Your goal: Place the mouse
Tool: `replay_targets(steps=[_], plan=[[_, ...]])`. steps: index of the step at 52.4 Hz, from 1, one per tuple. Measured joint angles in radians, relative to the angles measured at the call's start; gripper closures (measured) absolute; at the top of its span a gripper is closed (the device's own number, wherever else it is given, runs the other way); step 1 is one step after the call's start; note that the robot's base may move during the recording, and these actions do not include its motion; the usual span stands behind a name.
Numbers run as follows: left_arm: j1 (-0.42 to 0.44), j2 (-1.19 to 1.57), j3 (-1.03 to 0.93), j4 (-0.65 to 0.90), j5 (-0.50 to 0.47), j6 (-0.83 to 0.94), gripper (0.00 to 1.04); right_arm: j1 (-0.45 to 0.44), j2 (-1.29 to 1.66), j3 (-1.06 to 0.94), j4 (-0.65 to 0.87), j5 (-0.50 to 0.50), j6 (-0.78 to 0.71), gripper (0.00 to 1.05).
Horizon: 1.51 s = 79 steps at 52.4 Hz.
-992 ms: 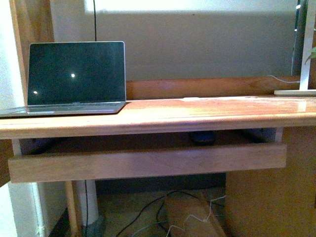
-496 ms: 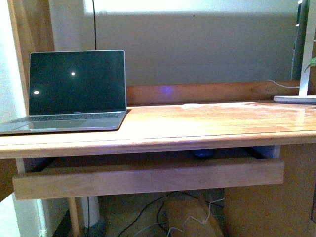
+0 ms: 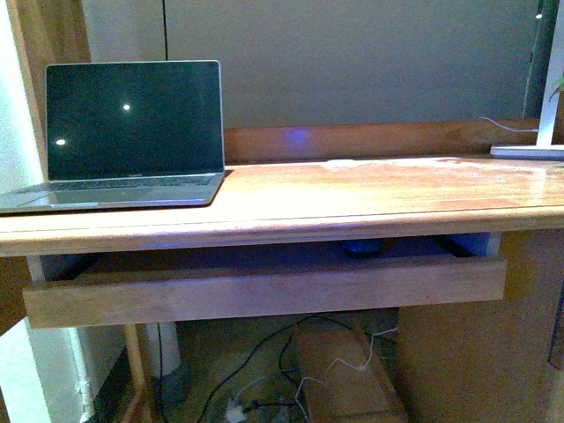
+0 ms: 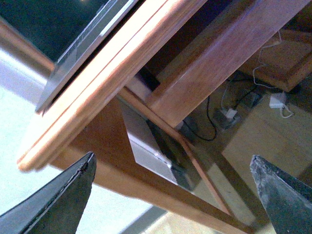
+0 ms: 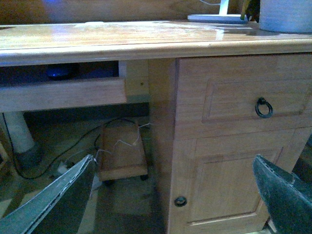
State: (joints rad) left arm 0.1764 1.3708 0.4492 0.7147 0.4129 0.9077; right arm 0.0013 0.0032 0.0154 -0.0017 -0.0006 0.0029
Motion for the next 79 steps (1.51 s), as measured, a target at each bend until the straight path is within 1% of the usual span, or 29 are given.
replay_targets(steps=[7, 13, 21, 27, 36, 39, 40, 42, 51, 58, 60, 63, 65, 69, 74, 79], plan=[[-0.016, 0.158, 0.054, 0.114, 0.073, 0.167, 0.08, 0.0, 0.0, 0.0, 0.0, 0.0, 0.0, 0.07], [-0.03, 0.307, 0.133, 0.156, 0.113, 0.287, 0.08, 0.0, 0.0, 0.0, 0.0, 0.0, 0.0, 0.07], [-0.053, 0.448, 0.236, 0.177, 0.137, 0.353, 0.08, 0.0, 0.0, 0.0, 0.0, 0.0, 0.0, 0.07], [-0.082, 0.541, 0.351, 0.17, 0.146, 0.384, 0.08, 0.0, 0.0, 0.0, 0.0, 0.0, 0.0, 0.07], [-0.105, 0.61, 0.446, 0.14, 0.151, 0.414, 0.08, 0.0, 0.0, 0.0, 0.0, 0.0, 0.0, 0.07], [-0.112, 0.647, 0.48, 0.114, 0.159, 0.45, 0.08, 0.0, 0.0, 0.0, 0.0, 0.0, 0.0, 0.07], [-0.114, 0.653, 0.481, 0.113, 0.15, 0.469, 0.08, 0.0, 0.0, 0.0, 0.0, 0.0, 0.0, 0.07], [-0.114, 0.668, 0.493, 0.095, 0.158, 0.485, 0.08, 0.0, 0.0, 0.0, 0.0, 0.0, 0.0, 0.07], [-0.116, 0.731, 0.536, 0.1, 0.179, 0.566, 0.08, 0.0, 0.0, 0.0, 0.0, 0.0, 0.0, 0.07], [-0.116, 0.761, 0.546, 0.108, 0.163, 0.631, 0.08, 0.0, 0.0, 0.0, 0.0, 0.0, 0.0, 0.07], [-0.118, 0.759, 0.539, 0.095, 0.144, 0.642, 0.08, 0.0, 0.0, 0.0, 0.0, 0.0, 0.0, 0.07], [-0.137, 0.723, 0.506, 0.048, 0.077, 0.615, 0.08, 0.0, 0.0, 0.0, 0.0, 0.0, 0.0, 0.07], [-0.147, 0.702, 0.494, 0.023, 0.05, 0.6, 0.08, 0.0, 0.0, 0.0, 0.0, 0.0, 0.0, 0.07], [-0.171, 0.628, 0.45, -0.076, -0.001, 0.506, 0.07, 0.0, 0.0, 0.0, 0.0, 0.0, 0.0, 0.07], [-0.182, 0.527, 0.39, -0.204, 0.008, 0.434, 0.07, 0.0, 0.0, 0.0, 0.0, 0.0, 0.0, 0.07], [-0.198, 0.417, 0.332, -0.343, 0.051, 0.359, 0.07, 0.0, 0.0, 0.0, 0.0, 0.0, 0.0, 0.07]])
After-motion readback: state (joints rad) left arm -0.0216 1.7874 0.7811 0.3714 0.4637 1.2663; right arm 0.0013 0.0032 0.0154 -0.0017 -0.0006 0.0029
